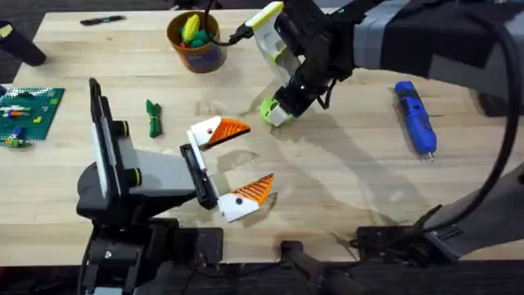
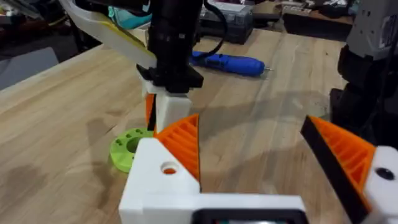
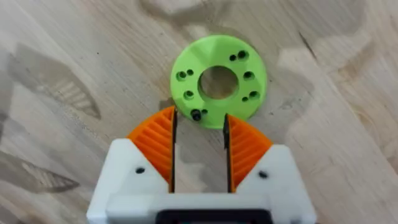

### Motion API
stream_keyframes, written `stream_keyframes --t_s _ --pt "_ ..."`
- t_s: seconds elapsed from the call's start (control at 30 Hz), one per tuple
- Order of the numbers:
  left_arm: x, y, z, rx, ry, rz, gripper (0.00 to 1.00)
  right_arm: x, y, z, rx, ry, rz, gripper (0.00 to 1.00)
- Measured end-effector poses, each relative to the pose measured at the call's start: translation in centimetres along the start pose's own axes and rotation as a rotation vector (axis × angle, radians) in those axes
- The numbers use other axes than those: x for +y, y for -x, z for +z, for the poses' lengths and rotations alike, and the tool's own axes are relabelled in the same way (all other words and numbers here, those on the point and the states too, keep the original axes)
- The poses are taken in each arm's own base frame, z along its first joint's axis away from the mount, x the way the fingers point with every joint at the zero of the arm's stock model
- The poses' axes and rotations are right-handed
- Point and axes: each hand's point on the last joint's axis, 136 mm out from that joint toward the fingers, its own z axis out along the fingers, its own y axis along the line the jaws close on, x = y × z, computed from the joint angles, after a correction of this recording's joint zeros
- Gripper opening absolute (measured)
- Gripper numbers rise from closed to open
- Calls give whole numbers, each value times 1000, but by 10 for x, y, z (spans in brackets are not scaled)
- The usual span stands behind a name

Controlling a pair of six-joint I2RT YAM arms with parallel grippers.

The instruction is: Pick up the gripper from the table and insert it into the empty holder that is missing its gripper. Then pick up a screw, insert it into the mounting hole, and use the screwdriver to tighten it. Finally, clean up the table by picking up the vegetable and placing it into the bucket.

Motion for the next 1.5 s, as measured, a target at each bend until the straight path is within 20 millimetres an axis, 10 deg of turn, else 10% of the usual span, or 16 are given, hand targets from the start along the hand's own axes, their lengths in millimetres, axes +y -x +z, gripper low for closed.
stream_keyframes --t_s 0.5,0.8,1.5 --pt "0 0 0 0 0 0 986 7 0 16 27 -3 -29 369" --pt "0 0 0 0 0 0 986 5 -1 16 31 -12 -34 13" --pt "0 0 0 0 0 0 985 7 14 -14 36 -8 -34 6"
